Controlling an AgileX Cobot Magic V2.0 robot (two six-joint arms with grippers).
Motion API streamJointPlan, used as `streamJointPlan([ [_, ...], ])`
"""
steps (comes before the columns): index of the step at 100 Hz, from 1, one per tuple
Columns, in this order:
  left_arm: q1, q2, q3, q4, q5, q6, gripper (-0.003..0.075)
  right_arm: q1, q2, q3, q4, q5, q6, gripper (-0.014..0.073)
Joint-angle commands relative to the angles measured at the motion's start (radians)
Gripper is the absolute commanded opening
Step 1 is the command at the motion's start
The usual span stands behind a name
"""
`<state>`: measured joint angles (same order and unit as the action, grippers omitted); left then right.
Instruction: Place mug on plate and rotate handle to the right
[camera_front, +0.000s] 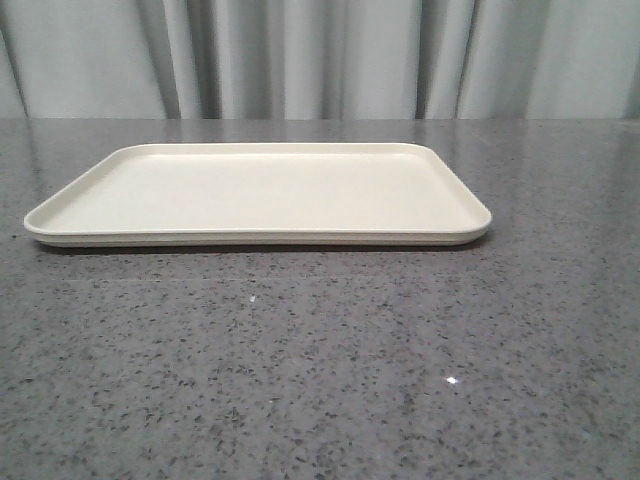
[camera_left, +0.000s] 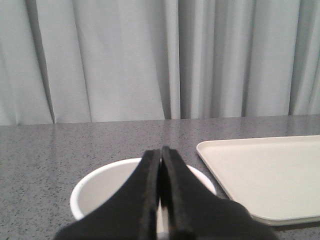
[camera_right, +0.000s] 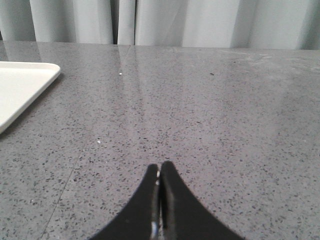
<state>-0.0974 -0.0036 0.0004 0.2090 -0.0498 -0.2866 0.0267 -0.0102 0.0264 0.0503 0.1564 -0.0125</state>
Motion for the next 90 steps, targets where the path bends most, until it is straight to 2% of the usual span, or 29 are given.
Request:
streamJointPlan([
  [1, 0.001, -0.031, 0.010, -0.003, -0.082, -0.002, -0.0020, 0.000, -0.021, 0.001, -0.012, -0.077, -0.002, -0.0058],
  [90, 0.001, -0.031, 0.010, -0.003, -0.093, -0.002, -0.0020, 0.000, -0.021, 0.001, -0.012, -0.094, -0.004, -0.0058],
])
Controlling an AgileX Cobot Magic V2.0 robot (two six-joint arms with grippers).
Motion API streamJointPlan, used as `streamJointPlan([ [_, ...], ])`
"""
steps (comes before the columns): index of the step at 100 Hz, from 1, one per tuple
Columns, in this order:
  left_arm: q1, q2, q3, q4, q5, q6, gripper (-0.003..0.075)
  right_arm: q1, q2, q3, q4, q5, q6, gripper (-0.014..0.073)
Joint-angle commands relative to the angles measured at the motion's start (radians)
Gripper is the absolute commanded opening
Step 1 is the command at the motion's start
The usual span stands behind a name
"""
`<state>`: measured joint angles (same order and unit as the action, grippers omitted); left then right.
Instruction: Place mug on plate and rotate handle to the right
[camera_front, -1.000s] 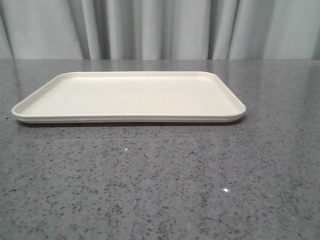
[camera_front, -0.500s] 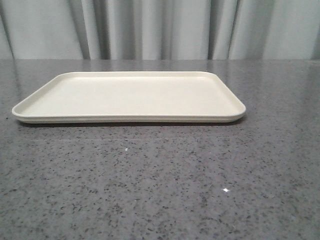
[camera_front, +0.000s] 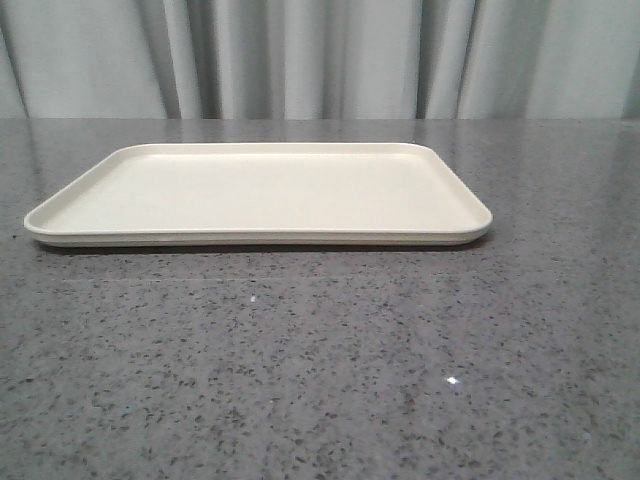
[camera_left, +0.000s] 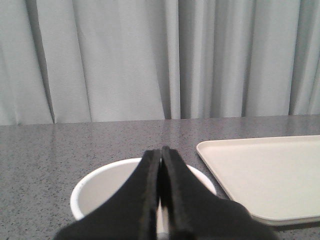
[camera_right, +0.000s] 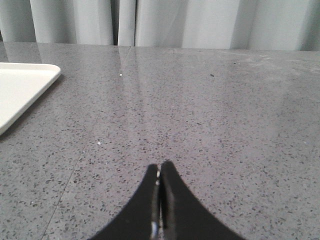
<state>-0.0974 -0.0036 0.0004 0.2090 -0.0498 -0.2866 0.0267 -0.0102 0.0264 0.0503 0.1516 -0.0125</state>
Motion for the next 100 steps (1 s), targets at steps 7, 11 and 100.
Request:
streamJointPlan([
  [7, 0.001, -0.031, 0.010, -0.006, -0.117, -0.002, -0.0020, 0.000, -0.021, 0.001, -0.012, -0.092, -0.004, -0.0058],
  [11, 0.001, -0.031, 0.010, -0.006, -0.135, -0.002, -0.0020, 0.000, -0.021, 0.001, -0.012, -0.094, -0.004, -0.0058],
  [100, 0.000, -0.023, -0.202, -0.019, -0.146, -0.037, -0.0020, 0.000, -0.007, -0.180, 0.012, -0.193, 0.002, -0.0058],
])
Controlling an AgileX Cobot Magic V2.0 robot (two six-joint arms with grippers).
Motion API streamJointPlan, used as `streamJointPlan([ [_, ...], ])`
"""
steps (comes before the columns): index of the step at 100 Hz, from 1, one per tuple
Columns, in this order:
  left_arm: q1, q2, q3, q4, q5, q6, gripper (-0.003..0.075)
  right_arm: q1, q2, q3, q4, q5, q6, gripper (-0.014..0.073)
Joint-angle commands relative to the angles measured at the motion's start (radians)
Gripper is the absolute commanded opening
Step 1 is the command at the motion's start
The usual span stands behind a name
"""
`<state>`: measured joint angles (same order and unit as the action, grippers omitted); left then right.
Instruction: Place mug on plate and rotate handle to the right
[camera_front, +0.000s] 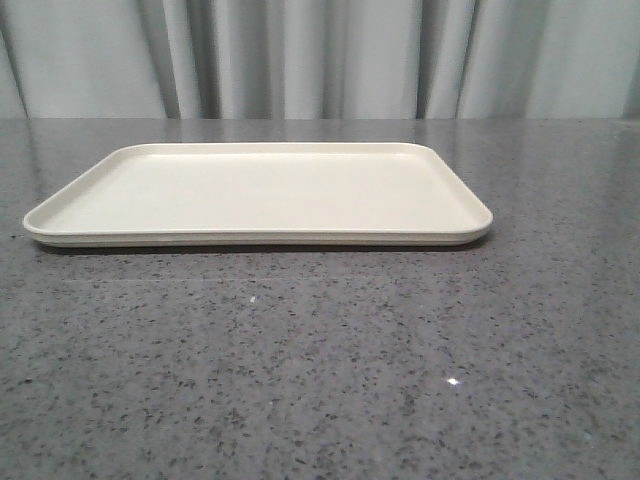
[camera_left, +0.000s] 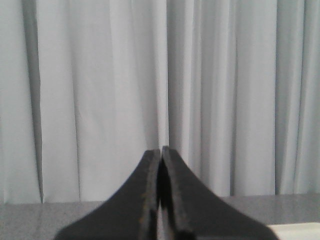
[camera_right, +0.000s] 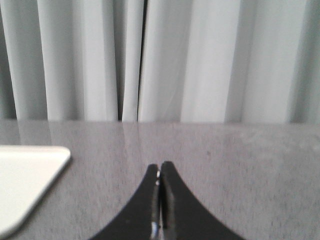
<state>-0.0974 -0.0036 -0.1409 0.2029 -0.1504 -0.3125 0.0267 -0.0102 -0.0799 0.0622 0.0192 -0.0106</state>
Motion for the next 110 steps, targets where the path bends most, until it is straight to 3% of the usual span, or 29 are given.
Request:
streamJointPlan([
  [1, 0.000, -0.022, -0.066, -0.013, -0.045, -0.011, -0.0020, 0.000, -0.004, -0.078, 0.000, -0.059, 0.000, -0.0058],
  [39, 0.000, 0.099, -0.254, -0.013, -0.003, -0.011, -0.0020, 0.001, 0.186, -0.354, 0.000, 0.047, 0.000, -0.0058],
  [82, 0.000, 0.381, -0.546, -0.013, 0.042, -0.011, -0.0020, 0.001, 0.464, -0.677, 0.000, 0.105, -0.001, -0.0050],
  [92, 0.000, 0.438, -0.622, -0.013, 0.093, -0.011, -0.0020, 0.003, 0.514, -0.729, 0.000, 0.110, -0.001, 0.0017],
  [110, 0.000, 0.526, -0.738, -0.013, 0.215, -0.011, -0.0019, 0.003, 0.567, -0.794, 0.000, 0.121, -0.001, 0.0255],
])
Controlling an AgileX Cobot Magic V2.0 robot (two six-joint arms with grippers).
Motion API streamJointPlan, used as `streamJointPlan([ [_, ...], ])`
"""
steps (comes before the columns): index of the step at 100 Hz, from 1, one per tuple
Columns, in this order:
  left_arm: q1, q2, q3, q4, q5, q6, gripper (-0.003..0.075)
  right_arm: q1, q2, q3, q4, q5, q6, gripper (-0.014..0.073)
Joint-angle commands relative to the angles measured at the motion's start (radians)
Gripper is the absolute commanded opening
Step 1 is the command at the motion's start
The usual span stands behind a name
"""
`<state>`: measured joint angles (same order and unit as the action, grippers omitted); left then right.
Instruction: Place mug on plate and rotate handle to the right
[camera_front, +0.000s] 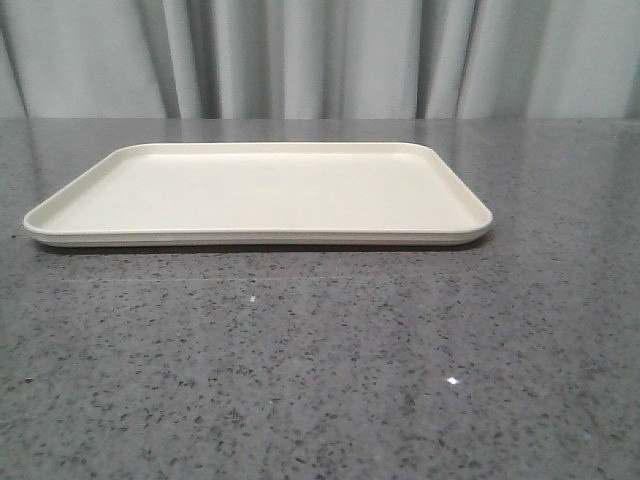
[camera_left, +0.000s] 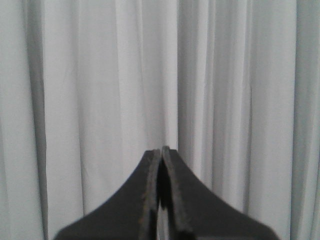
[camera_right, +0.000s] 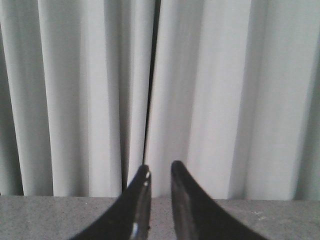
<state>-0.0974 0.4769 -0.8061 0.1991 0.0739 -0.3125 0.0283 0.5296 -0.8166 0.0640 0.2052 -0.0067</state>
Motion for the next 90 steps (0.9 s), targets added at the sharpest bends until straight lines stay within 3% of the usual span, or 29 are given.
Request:
streamJointPlan([
  [1, 0.000, 0.045, -0.076, -0.009, -0.009, -0.011, -0.0019, 0.001, 0.029, -0.058, -0.002, -0.065, -0.005, 0.0272],
  [12, 0.000, 0.082, -0.128, -0.009, 0.075, -0.011, -0.0012, 0.001, 0.039, -0.071, -0.002, -0.081, -0.005, 0.0370],
  [20, 0.000, 0.104, -0.159, -0.009, 0.148, -0.009, 0.0038, 0.001, 0.039, -0.071, -0.002, -0.100, -0.005, 0.0406],
  [56, 0.000, 0.165, -0.244, -0.009, 0.294, -0.007, 0.0341, 0.000, 0.039, -0.071, -0.003, -0.140, -0.005, 0.0405],
  [71, 0.000, 0.165, -0.269, -0.009, 0.360, 0.000, 0.0359, 0.000, 0.039, -0.071, -0.003, -0.141, -0.005, 0.0405],
  [90, 0.000, 0.195, -0.367, -0.028, 0.562, 0.030, 0.0360, 0.000, 0.043, -0.071, -0.003, -0.137, -0.005, 0.0405],
])
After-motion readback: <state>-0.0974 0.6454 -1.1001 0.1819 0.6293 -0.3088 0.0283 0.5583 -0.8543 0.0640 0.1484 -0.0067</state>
